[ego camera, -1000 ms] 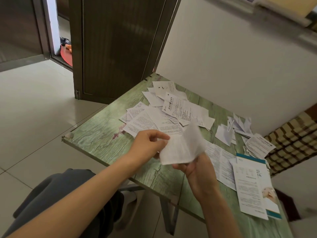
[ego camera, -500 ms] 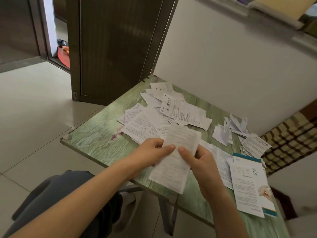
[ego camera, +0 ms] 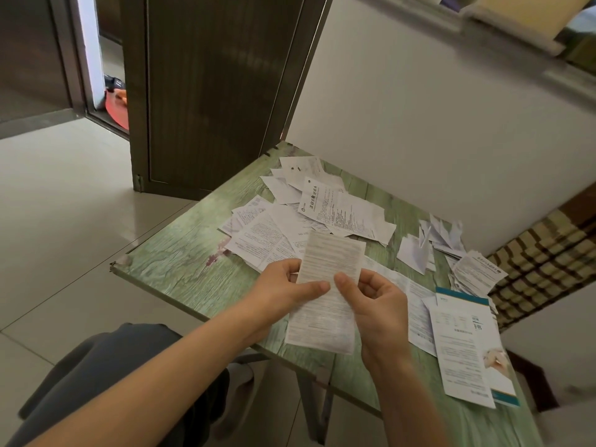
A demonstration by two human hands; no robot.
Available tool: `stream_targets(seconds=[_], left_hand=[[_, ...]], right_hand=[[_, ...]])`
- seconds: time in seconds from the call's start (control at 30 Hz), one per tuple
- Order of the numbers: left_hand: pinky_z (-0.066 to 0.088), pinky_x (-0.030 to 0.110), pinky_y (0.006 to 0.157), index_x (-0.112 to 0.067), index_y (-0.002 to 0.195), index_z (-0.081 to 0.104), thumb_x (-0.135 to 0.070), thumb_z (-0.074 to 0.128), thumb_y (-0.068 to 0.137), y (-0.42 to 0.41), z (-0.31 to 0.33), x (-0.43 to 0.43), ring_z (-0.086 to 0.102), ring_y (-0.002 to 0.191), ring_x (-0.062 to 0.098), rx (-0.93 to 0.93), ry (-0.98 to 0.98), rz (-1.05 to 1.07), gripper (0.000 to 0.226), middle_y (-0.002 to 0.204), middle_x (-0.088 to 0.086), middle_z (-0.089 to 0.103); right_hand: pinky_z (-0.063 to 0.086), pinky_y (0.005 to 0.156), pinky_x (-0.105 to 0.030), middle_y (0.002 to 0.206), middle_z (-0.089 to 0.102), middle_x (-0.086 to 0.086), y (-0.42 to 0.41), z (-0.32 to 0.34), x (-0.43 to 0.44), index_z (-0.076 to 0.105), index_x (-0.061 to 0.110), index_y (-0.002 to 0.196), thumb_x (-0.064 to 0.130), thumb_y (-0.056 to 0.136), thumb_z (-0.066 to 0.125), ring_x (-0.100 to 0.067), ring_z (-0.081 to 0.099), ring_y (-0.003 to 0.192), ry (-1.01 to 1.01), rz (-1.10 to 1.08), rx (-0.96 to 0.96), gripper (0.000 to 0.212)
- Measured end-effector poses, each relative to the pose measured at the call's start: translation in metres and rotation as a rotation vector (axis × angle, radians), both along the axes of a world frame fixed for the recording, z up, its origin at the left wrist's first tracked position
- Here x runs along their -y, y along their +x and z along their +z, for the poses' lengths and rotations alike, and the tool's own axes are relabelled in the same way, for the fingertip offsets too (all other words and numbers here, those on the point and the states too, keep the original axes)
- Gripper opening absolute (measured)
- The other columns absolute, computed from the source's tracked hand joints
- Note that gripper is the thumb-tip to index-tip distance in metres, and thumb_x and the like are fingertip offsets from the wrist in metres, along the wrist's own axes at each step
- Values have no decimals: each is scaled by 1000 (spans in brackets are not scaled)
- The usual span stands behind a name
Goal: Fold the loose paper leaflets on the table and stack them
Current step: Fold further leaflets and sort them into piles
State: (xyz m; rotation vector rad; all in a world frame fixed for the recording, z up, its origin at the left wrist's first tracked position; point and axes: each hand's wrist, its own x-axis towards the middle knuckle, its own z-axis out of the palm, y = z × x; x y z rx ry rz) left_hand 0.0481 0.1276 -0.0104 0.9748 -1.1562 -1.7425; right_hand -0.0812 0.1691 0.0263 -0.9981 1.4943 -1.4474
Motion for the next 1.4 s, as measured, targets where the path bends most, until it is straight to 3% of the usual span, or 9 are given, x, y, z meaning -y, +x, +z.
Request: stream_targets(seconds=[0.27, 0.4, 0.47, 0.6, 0.73, 0.87, 1.03, 1.3, 1.4], left_hand=[[57, 32, 77, 1, 100, 68, -21, 59, 91, -2, 3, 0, 70, 86, 24, -103, 120, -12, 26, 95, 13, 73], [33, 18, 46, -5, 61, 56, -23, 59, 92, -3, 1, -2, 44, 42, 4, 262, -241, 61, 36, 47, -12, 50], [23, 21, 43, -10, 55, 42, -23, 58, 92, -6, 1, -3, 27, 37, 4, 336, -355, 27, 43, 41, -13, 32], [26, 26, 50, -5, 55, 46, -13, 56, 85, -5, -2, 0, 29, 43, 7, 356, -402, -20, 33, 45, -7, 33], [24, 20, 43, -14, 54, 46, -16, 64, 87, -1, -1, 0, 25, 38, 5, 369, -390, -137, 38, 40, -13, 28], [21, 21, 43, -19, 47, 39, -18, 69, 85, -2, -3, -1, 24, 37, 6, 453, -398, -145, 48, 40, -11, 27], [22, 24, 45, -20, 46, 37, -21, 70, 84, 0, -3, 0, 25, 38, 6, 499, -372, -185, 50, 42, -9, 29], [19, 19, 40, -22, 45, 35, -26, 67, 86, 5, 3, -2, 20, 38, 6, 377, -254, -327, 52, 41, -10, 26], [21, 16, 39, -18, 51, 43, -27, 66, 87, 7, 5, -2, 24, 37, 5, 407, -265, -387, 44, 40, -13, 30]], right_hand=[[57, 64, -23, 93, 72, -9, -3, -3, 3, 64, 6, 99, 5, 81, 69, -15, 70, 78, -9, -35, -32, 18], [38, 91, -26, 112, 60, -3, -9, 3, 11, 57, 15, 118, 14, 84, 68, -11, 51, 99, -408, -253, -1084, 35], [23, 101, -30, 116, 60, -2, -6, 15, 16, 62, 15, 117, 26, 84, 59, -16, 47, 114, -533, -38, -1402, 35], [9, 110, -36, 103, 65, 10, 2, 43, 26, 68, 26, 104, 41, 93, 46, -10, 48, 111, -114, 574, -1671, 29], [40, 83, -25, 83, 65, 9, 1, 62, 43, 71, 20, 85, 39, 88, 60, -10, 57, 86, 166, 780, -1513, 22], [41, 57, -18, 63, 58, 13, 3, 59, 49, 73, 12, 78, 28, 82, 68, 1, 53, 61, 243, 823, -1472, 18], [47, 61, -28, 63, 62, 5, 5, 54, 52, 70, 13, 66, 22, 77, 72, -7, 53, 62, 299, 819, -1376, 14], [43, 59, -26, 58, 58, 8, -7, 57, 52, 66, 19, 62, 20, 78, 72, -5, 50, 57, 371, 872, -1256, 17], [37, 52, -16, 50, 52, 13, -13, 58, 52, 62, 21, 59, 17, 79, 71, 2, 45, 47, 410, 890, -1219, 23]])
